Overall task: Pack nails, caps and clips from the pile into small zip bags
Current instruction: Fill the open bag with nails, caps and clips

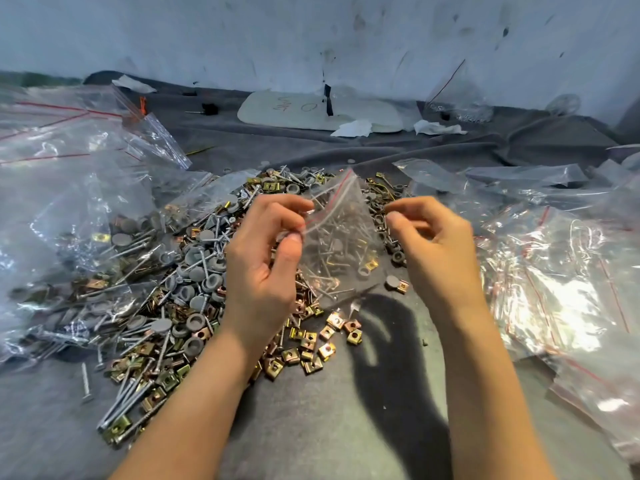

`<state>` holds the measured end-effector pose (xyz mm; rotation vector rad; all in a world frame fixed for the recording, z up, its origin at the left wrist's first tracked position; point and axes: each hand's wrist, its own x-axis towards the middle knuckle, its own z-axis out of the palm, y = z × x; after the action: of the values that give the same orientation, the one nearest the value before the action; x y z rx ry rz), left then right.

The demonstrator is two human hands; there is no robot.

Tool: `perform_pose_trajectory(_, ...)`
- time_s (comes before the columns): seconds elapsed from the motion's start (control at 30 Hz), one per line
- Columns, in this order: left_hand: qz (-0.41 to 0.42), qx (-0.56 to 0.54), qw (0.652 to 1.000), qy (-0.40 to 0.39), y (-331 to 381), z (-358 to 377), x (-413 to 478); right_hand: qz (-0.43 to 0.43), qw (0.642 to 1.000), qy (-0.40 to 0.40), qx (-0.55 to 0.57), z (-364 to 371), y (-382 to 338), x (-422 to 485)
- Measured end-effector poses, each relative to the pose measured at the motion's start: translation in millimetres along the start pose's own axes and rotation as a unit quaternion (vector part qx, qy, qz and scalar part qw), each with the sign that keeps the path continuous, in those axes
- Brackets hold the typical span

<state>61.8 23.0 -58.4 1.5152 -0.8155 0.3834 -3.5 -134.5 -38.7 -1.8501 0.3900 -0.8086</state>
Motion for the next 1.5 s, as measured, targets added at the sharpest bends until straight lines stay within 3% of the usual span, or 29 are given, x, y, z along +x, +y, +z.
perform_pose_trajectory(0.07, -0.003, -0.011, 1.000, 0.024, 0.5, -0.5, -0.1, 0.062, 0.994, -0.070, -0.048, 7.1, 11.2, 0.7)
perform_pose_trajectory(0.17, -0.011, -0.033, 0.998, 0.047, -0.8, -3.4, -0.4, 0.089, 0.968, -0.164, -0.168, 18.7, 20.2, -3.5)
perform_pose_trajectory(0.3, -0.050, -0.098, 0.991, 0.073, -5.6, -6.1, 0.5, 0.108, 0.948, -0.240, -0.180, 31.3, 17.5, -10.7)
perform_pose_trajectory(0.63, -0.063, -0.136, 0.985, 0.089, -8.4, -6.8, 2.5, 0.054, 0.916, -0.271, -0.290, 34.3, 14.6, -10.6)
perform_pose_trajectory(0.97, -0.061, -0.147, 0.983, 0.091, -8.3, -7.9, 2.3, 0.060, 0.907, -0.326, -0.258, 29.5, 15.6, -10.1)
perform_pose_trajectory(1.17, -0.064, -0.139, 0.984, 0.090, -6.1, -8.0, 2.6, 0.018, 0.917, -0.264, -0.297, 41.0, 15.7, -15.2)
perform_pose_trajectory(1.3, -0.075, -0.125, 0.985, 0.090, -5.2, -8.9, 2.1, 0.034, 0.920, -0.266, -0.287, 38.3, 17.0, -13.1)
perform_pose_trajectory(1.4, -0.049, -0.083, 0.992, 0.079, -4.0, -9.0, 2.9, 0.061, 0.952, -0.207, -0.217, 28.6, 16.4, -8.9)
perform_pose_trajectory(1.5, 0.011, 0.012, 0.999, 0.029, -1.5, -4.9, 2.3, 0.028, 0.992, -0.105, -0.068, 16.5, 4.8, -6.9)
